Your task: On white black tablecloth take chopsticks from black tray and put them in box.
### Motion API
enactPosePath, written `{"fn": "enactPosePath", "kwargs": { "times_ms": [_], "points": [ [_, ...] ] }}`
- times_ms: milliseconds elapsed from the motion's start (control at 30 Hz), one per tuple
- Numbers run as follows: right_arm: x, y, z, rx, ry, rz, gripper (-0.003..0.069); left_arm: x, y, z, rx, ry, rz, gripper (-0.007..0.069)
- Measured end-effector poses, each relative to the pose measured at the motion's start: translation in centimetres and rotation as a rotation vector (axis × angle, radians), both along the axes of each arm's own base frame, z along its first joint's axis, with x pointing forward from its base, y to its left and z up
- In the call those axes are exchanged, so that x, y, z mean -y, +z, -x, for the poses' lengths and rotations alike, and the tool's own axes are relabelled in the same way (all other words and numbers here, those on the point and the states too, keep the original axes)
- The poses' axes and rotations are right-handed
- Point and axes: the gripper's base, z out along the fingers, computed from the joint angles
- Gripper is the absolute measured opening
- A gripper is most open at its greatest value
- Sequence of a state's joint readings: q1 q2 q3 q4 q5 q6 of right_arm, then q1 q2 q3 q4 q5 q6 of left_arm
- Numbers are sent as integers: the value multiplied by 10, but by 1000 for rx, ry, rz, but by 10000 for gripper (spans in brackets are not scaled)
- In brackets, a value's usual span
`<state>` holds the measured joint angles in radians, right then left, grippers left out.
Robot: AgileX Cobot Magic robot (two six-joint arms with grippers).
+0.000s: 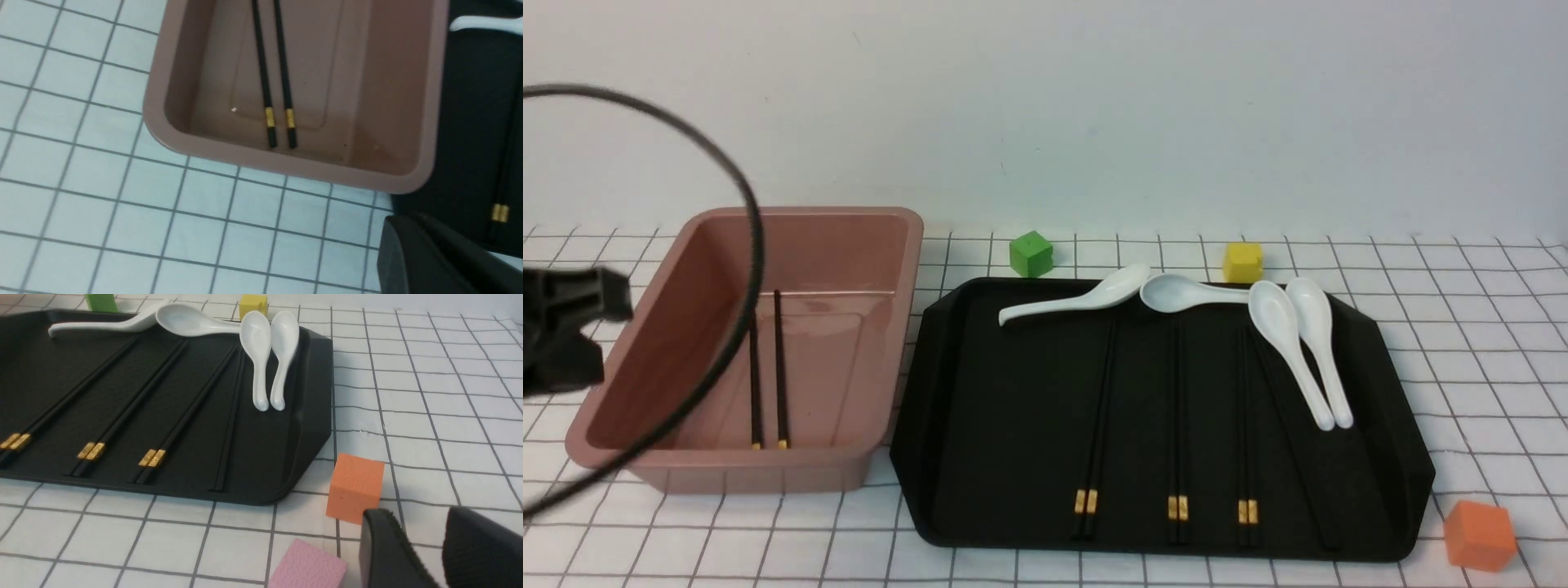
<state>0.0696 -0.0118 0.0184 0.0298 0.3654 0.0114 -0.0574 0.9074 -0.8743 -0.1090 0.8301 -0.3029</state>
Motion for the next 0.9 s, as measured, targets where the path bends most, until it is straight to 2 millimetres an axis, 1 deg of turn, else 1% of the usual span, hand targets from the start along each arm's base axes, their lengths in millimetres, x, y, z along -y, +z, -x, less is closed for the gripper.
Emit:
{"fn": "enactPosePath", "kwargs": {
  "times_ms": [67,100,167,233,300,433,533,900],
  "points": [
    [0,0,0,0,0,0,240,0,-14,25,87,10,45,-13],
    [0,0,0,0,0,0,240,1,-18,33,115,12,62,-13],
    [0,0,0,0,0,0,240,1,-28,55,191,19,100,-13],
    [0,0,0,0,0,0,240,1,-37,70,222,19,127,-13],
    [0,0,0,0,0,0,240,1,-43,79,234,17,135,-13],
    [0,0,0,0,0,0,240,1,-44,86,263,16,140,-13],
    [0,0,0,0,0,0,240,0,-42,85,289,20,145,-13],
    [0,0,0,0,0,0,240,1,-42,86,288,21,152,-13]
  ]
}}
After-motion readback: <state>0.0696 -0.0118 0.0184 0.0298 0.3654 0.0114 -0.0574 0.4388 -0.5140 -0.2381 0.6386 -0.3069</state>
